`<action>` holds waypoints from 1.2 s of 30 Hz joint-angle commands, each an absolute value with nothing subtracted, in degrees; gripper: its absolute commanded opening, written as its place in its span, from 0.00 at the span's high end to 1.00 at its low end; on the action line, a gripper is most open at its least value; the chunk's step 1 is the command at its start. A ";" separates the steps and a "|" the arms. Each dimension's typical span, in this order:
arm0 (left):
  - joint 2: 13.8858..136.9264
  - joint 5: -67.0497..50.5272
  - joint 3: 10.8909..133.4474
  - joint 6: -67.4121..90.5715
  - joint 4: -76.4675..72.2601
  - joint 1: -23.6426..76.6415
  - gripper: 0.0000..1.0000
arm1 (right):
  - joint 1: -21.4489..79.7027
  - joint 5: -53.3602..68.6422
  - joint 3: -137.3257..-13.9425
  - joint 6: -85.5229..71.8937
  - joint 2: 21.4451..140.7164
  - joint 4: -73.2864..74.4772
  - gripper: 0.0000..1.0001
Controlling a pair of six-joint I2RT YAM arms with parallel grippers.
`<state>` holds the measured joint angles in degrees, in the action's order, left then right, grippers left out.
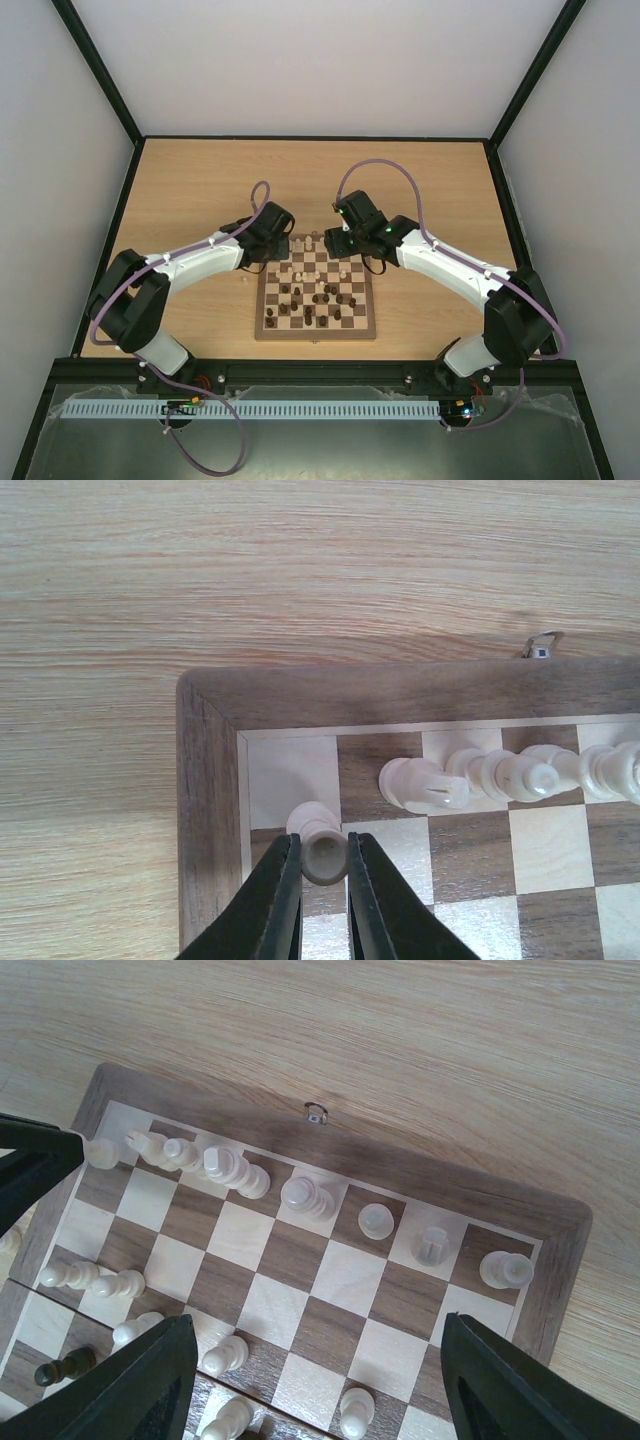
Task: Set up the chess pieces on the board
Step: Pick up the chess piece from the chessboard, then place the chess piece on the chessboard.
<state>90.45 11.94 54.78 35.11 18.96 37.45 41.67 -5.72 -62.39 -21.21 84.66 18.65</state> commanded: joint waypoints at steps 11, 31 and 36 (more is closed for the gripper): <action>92.44 15.12 56.96 34.40 19.78 36.32 0.94 | 41.85 -4.67 -61.54 -21.27 83.32 18.86 0.33; 93.78 13.89 56.97 33.99 18.04 35.74 0.88 | 41.86 -4.04 -61.48 -21.25 83.72 18.62 0.33; 93.16 13.97 56.87 34.14 18.17 35.69 0.76 | 41.98 -3.92 -61.45 -21.25 83.92 18.58 0.33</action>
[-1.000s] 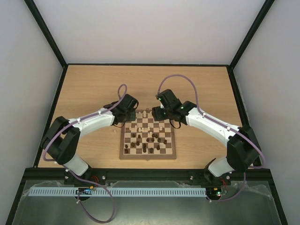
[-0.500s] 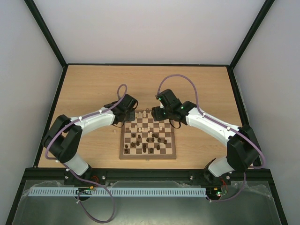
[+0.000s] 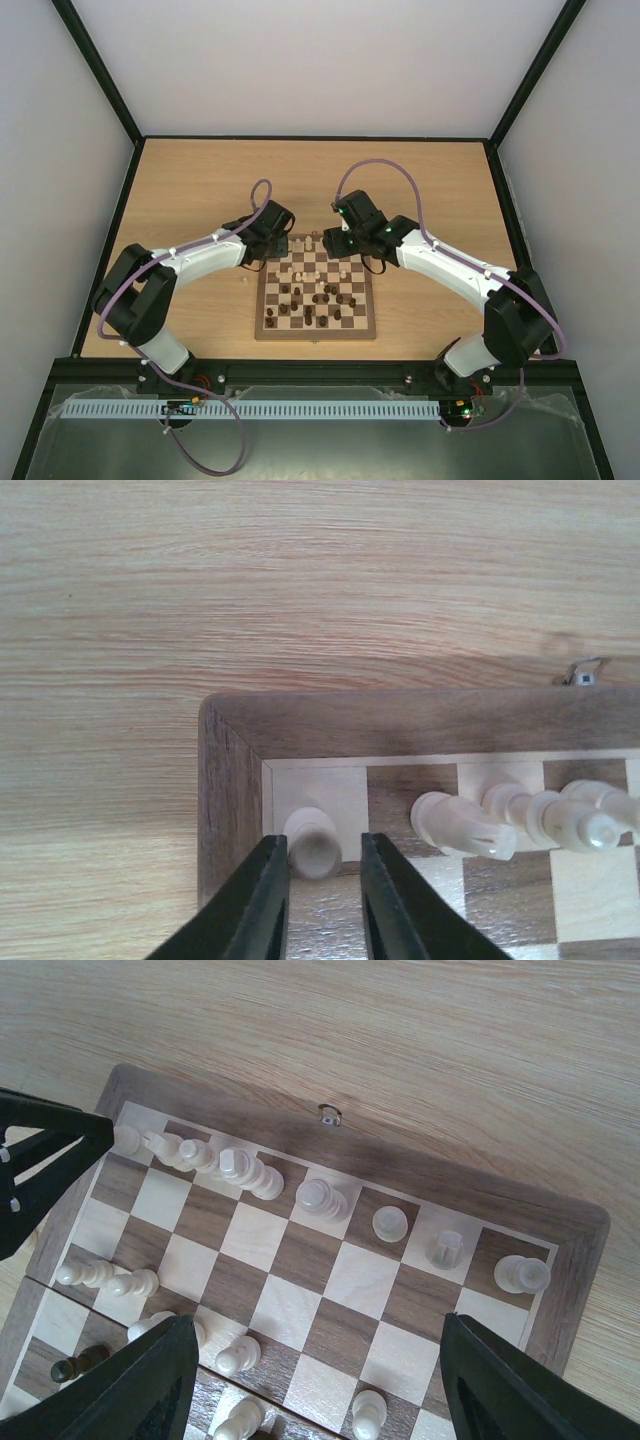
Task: Set up the chess pieces on the board
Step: Place the chess piece on the chessboard, then pick up the chess piece at the center of the board.
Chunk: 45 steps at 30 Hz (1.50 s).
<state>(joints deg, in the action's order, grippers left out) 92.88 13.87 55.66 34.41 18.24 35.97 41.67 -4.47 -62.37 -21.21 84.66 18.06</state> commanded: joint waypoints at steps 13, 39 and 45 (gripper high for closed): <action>84.17 16.51 56.64 36.04 23.42 35.71 0.46 | 42.08 -3.61 -61.57 -21.27 84.12 18.46 0.33; 69.88 16.22 37.20 48.45 29.89 35.70 0.43 | 43.06 -2.51 -61.63 -21.18 83.23 18.72 0.33; 71.15 15.73 35.01 48.17 26.78 35.60 0.59 | 43.22 -2.44 -61.73 -21.14 83.31 18.72 0.33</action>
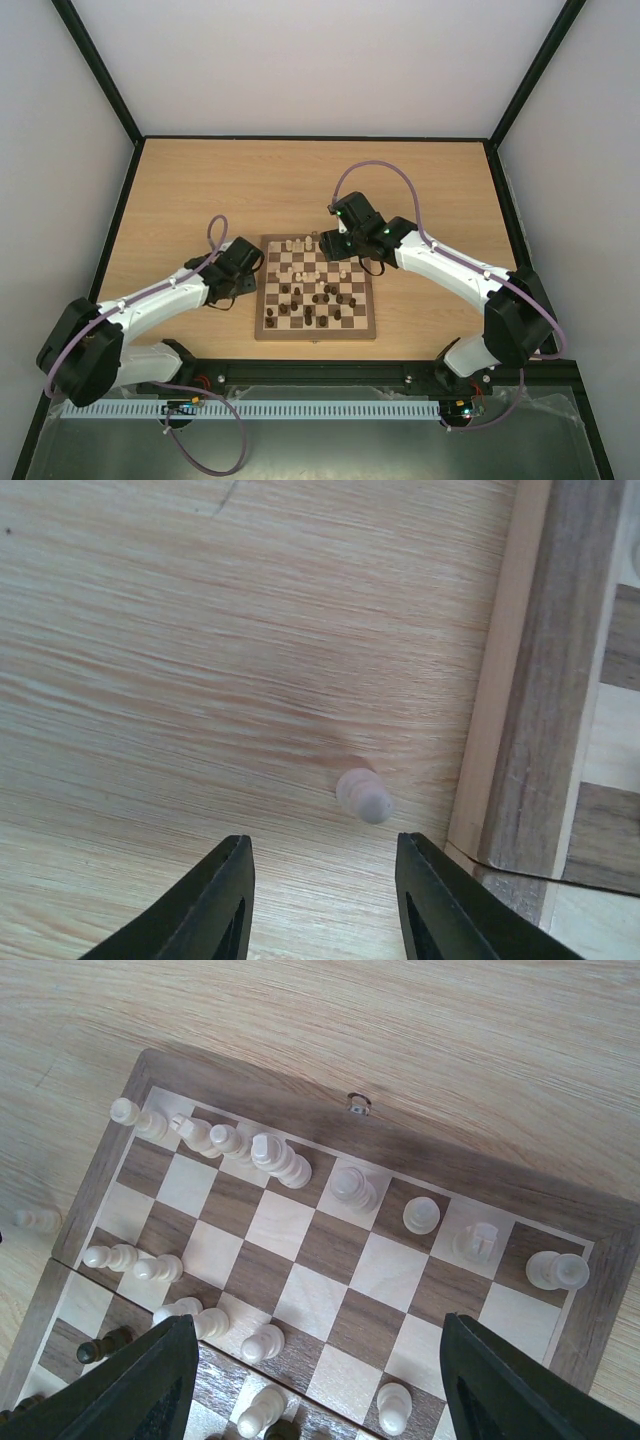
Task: Set up the chess pieces on the board
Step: Pick up the chess piece at the center of the board.
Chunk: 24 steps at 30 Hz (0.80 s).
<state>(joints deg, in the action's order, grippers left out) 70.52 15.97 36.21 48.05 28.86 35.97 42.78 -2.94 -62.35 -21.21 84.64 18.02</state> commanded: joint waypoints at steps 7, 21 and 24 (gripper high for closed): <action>73.88 14.73 34.92 46.76 22.37 35.42 0.60 | 43.41 -2.46 -61.75 -21.14 83.41 18.72 0.33; 78.18 15.99 36.23 44.87 20.90 34.75 0.75 | 43.47 -2.46 -61.64 -21.05 83.56 18.63 0.33; 78.10 16.12 36.25 44.61 20.97 34.73 0.80 | 43.49 -2.37 -61.67 -21.09 83.58 18.54 0.33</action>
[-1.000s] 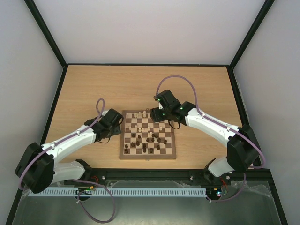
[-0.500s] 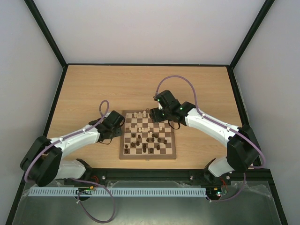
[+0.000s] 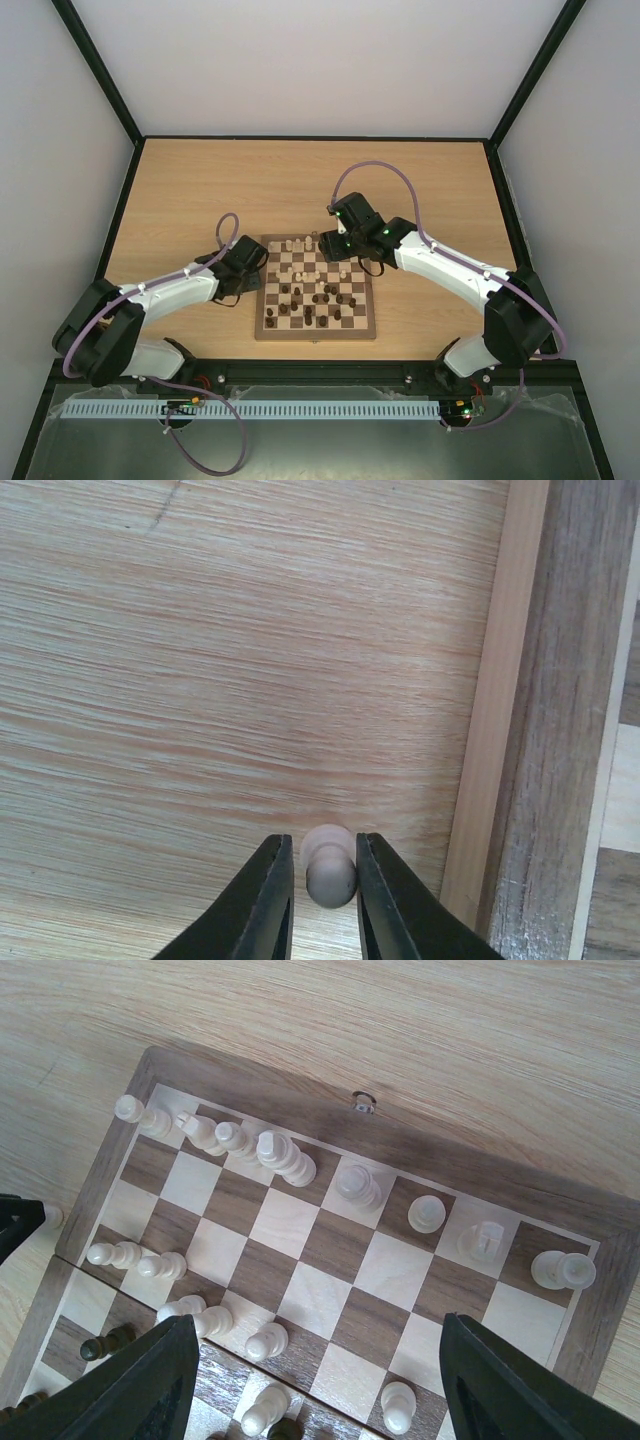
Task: Set up the chess pieces on the board
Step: Pick up the chess piece at the center of the board, then place the chess piece on the chessboard.
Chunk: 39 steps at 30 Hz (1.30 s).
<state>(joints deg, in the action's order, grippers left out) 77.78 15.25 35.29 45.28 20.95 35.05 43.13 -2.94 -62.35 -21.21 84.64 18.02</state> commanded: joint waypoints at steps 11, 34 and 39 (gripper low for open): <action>76.14 17.67 39.57 43.31 24.76 34.86 0.91 | 43.46 -2.45 -61.71 -21.09 83.63 18.55 0.33; 87.56 15.47 54.95 37.03 24.07 38.93 0.90 | 43.50 -3.50 -62.06 -21.02 85.13 18.64 0.33; 88.77 14.74 54.73 36.80 22.17 39.17 0.90 | 43.51 -3.45 -62.05 -21.09 85.43 18.55 0.33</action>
